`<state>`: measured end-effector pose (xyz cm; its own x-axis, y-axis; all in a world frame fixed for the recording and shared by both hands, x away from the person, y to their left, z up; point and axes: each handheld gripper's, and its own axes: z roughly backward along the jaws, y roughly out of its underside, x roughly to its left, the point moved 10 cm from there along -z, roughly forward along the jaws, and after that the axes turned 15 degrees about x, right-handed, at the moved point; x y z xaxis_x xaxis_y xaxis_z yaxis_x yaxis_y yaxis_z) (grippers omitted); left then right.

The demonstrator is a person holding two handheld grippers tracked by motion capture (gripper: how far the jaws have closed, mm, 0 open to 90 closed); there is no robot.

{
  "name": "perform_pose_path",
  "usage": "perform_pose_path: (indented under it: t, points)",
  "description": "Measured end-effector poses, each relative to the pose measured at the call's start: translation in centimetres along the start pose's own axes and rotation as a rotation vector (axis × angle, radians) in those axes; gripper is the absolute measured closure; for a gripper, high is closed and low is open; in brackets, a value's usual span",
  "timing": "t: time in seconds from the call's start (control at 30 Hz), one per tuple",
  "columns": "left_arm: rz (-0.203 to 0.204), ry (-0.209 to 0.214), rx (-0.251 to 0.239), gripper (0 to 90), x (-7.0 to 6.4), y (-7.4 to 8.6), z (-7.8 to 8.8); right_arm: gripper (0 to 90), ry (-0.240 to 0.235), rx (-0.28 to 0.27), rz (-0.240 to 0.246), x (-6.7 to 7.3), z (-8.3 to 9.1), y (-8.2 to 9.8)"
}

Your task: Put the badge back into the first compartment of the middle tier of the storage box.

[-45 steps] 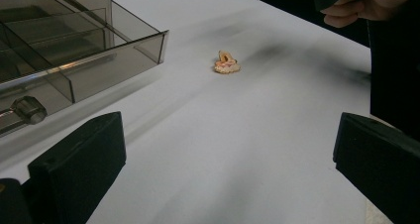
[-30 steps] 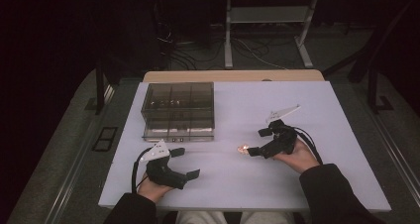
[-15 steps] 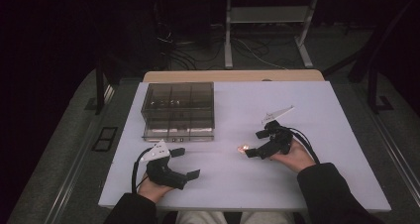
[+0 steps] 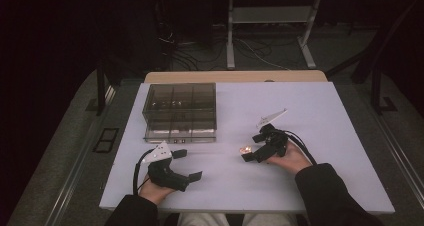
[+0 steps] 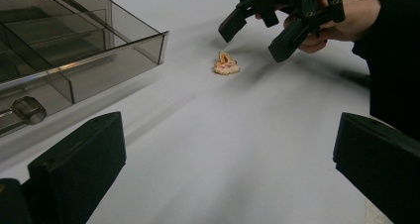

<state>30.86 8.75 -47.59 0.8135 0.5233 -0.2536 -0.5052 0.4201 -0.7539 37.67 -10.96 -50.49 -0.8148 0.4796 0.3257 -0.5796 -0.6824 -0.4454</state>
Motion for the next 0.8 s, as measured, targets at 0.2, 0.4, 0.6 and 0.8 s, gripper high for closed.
perform_pose_path:
  t: [0.2,0.4,0.6,0.8]
  points:
    - [0.000,0.000,0.000,0.0,0.0,0.0,0.0,0.3,0.010,0.023,0.000,-0.3,-0.6,-0.3]
    - [-0.003,0.002,-0.001,0.0,0.0,0.0,0.0,14.8,0.024,0.031,0.008,-0.7,-0.9,-0.5]
    - [-0.002,0.004,-0.002,0.0,0.0,0.0,0.0,27.0,0.041,0.054,0.004,-1.0,-1.1,-0.3]
    - [-0.003,0.005,0.000,0.0,0.0,0.0,0.0,44.8,0.081,0.060,0.006,-1.4,-1.0,-0.1]
